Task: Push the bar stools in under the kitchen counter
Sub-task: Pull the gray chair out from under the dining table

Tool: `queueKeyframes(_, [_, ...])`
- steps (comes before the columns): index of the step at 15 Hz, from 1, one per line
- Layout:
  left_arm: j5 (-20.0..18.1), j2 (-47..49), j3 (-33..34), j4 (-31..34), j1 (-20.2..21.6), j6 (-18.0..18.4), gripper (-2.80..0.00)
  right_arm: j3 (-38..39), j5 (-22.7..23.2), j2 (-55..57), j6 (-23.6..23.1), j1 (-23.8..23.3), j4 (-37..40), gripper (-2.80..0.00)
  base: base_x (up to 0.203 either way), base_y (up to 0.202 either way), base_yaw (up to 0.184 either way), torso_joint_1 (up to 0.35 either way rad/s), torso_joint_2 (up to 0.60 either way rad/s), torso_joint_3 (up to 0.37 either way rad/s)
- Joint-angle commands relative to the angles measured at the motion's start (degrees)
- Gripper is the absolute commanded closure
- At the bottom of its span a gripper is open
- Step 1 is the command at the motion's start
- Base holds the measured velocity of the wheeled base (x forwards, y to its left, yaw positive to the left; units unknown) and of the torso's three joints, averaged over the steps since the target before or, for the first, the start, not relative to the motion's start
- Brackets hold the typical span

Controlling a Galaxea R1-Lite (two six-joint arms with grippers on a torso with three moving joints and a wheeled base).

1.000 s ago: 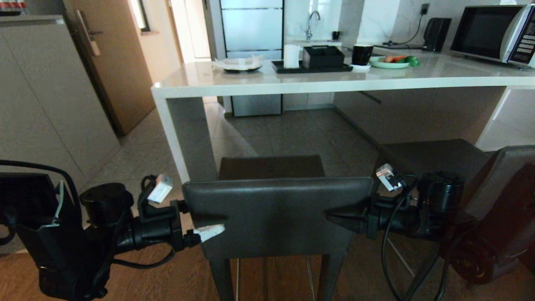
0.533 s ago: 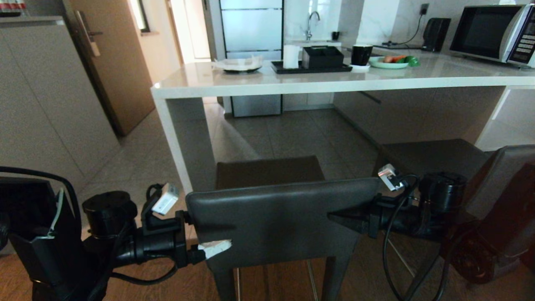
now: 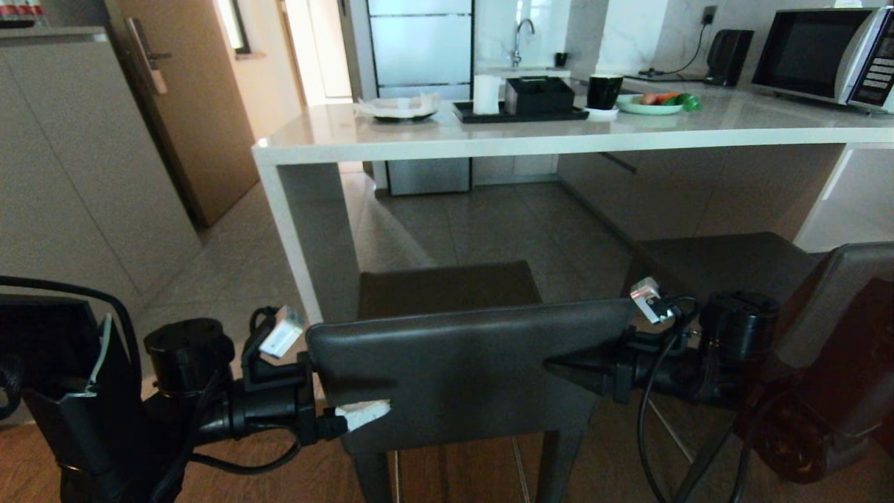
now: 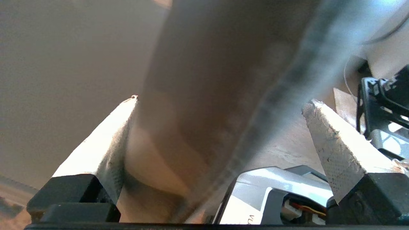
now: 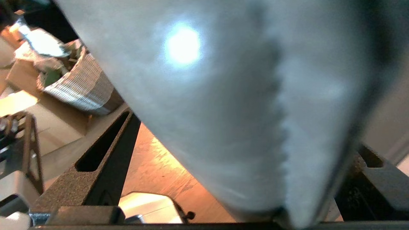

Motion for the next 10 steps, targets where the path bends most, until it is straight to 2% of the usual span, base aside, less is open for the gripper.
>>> queueKeyframes(1, [0.1, 0.0, 0.7, -0.7, 0.8, 0.0, -2.80, 0.5, -0.9, -0.4, 0.1, 0.5, -0.6, -2.80, 0.000, 0.000, 0.000, 0.000, 0.00, 0.000])
queueKeyframes(5, [0.0, -0.8, 1.2, -0.7, 5.2, 0.0, -2.80, 1.5, -1.0, -1.1, 3.2, -0.9, -2.5, -2.80, 0.000, 0.000, 0.000, 0.000, 0.00, 0.000])
queueKeyframes(10, [-0.4, -3.3, 4.0, -0.7, 8.9, 0.0, -2.80, 5.4, -0.2, -2.4, 6.2, -7.0, -6.4, -2.80, 0.000, 0.000, 0.000, 0.000, 0.00, 0.000])
